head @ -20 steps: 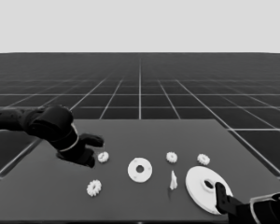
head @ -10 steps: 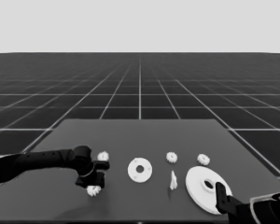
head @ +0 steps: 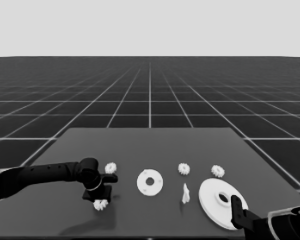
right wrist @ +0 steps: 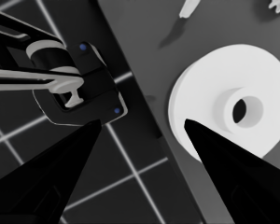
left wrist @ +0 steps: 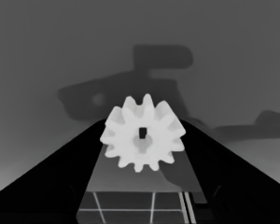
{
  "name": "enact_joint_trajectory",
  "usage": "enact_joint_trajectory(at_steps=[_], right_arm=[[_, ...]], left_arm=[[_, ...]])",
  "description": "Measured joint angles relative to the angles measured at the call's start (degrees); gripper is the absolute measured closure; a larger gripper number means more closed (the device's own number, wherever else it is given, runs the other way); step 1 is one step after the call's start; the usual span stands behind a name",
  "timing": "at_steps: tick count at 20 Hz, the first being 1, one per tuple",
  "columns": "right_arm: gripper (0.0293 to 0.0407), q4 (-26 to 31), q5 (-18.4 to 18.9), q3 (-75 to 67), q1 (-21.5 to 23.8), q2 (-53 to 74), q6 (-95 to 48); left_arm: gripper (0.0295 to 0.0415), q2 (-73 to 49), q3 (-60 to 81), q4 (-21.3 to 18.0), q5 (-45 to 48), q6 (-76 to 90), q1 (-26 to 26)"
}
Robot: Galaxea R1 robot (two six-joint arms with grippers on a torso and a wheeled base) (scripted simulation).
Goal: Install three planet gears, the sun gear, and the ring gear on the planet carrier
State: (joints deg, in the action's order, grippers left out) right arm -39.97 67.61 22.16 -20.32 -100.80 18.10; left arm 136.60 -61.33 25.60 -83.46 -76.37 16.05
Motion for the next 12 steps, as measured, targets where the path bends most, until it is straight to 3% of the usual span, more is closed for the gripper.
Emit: enact_joint_trajectory(at_steps=[5,7,8,10,12], right_arm=[[0.0315,0.0,0.0,0.0,0.0,0.0,0.0],[0.0315,0.0,0.0,0.0,0.0,0.0,0.0],[0.0315,0.0,0.0,0.0,0.0,0.0,0.0],[0.0315,0.0,0.0,0.0,0.0,0.0,0.0],[0.0315,0.0,0.0,0.0,0.0,0.0,0.0]], left_arm=[[0.0398,0.04,-0.08,0.04,0.04,0.0,0.1],[0.0398,-3.75,11.62,-16.84,-6.28,-6.06,-16.85],[0.0398,-3.74,11.85,-21.78,-6.56,-6.33,-22.29],[0.0398,-3.45,10.97,-26.38,-6.73,-5.88,-27.21],[0.0398,-3.29,10.42,-27.92,-6.83,-5.55,-28.77]])
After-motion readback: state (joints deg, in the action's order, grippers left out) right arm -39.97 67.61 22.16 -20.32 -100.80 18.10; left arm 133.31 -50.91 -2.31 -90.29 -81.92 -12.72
